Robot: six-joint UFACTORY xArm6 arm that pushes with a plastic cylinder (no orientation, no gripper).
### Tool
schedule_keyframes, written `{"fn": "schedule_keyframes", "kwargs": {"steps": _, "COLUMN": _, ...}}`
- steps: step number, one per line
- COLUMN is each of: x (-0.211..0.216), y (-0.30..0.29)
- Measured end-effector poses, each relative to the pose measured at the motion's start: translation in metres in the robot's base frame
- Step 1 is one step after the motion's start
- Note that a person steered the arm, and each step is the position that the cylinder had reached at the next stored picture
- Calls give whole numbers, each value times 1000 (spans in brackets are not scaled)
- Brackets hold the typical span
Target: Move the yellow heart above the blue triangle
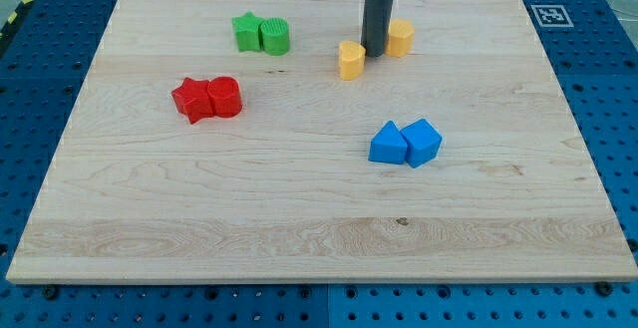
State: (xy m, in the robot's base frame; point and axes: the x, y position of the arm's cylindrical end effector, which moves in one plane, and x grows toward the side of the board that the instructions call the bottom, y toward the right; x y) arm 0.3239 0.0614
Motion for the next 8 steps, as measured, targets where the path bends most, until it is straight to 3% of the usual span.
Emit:
{"fn": "schedule_keyframes", "kwargs": {"steps": 1, "x": -20, "y": -34}}
{"fn": "schedule_keyframes", "kwargs": {"steps": 8, "x": 38, "y": -41}}
